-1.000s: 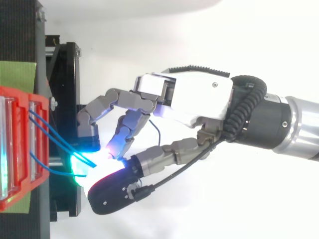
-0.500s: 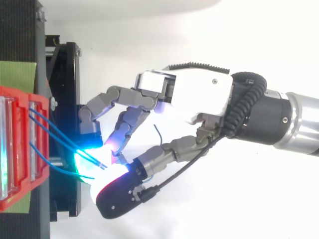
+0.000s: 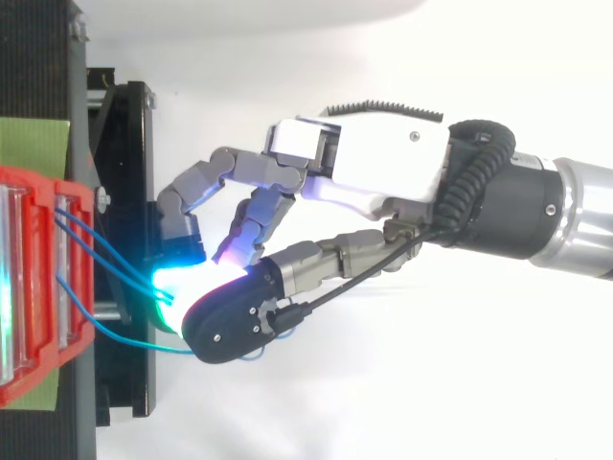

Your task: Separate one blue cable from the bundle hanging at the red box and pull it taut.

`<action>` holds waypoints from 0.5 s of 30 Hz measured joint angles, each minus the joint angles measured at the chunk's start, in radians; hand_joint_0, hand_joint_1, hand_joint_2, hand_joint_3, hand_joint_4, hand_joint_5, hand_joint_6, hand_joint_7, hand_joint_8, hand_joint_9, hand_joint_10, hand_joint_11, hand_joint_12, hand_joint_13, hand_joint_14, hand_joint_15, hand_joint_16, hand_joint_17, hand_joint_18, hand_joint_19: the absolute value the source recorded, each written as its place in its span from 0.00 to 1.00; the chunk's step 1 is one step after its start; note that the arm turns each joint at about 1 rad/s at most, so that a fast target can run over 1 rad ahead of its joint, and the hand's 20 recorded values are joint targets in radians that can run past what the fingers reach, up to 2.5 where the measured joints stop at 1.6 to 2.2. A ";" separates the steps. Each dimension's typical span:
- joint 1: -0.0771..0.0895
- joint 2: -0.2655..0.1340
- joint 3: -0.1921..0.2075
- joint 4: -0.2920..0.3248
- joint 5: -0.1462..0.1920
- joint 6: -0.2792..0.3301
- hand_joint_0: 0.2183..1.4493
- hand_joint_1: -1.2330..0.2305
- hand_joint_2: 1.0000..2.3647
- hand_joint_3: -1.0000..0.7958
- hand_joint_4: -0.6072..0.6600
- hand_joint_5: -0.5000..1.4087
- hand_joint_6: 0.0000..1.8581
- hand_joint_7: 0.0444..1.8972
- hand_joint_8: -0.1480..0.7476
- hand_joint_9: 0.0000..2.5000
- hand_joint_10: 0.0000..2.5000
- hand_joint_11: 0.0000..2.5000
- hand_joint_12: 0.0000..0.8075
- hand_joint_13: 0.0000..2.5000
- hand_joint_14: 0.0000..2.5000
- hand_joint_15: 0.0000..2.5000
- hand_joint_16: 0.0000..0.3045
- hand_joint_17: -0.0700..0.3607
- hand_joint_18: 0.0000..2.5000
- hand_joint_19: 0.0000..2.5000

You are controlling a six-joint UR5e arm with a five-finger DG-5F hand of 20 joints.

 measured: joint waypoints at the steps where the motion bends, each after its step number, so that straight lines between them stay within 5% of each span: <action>1: -0.001 0.000 0.000 0.000 0.000 0.000 0.31 0.43 0.00 0.30 0.49 0.20 0.46 0.59 0.55 0.50 0.01 0.46 0.48 0.43 0.01 0.34 0.16 0.41 0.34 0.31; 6: -0.002 0.000 0.000 0.001 -0.001 -0.001 0.34 0.30 0.01 0.40 0.52 0.17 0.50 0.57 0.54 0.48 0.01 0.49 0.49 0.42 0.01 0.34 0.16 0.42 0.34 0.30; 15: -0.002 0.000 0.000 0.002 0.001 -0.001 0.41 0.28 0.00 0.30 0.47 0.16 0.50 0.53 0.54 0.47 0.01 0.49 0.47 0.43 0.01 0.34 0.16 0.41 0.35 0.29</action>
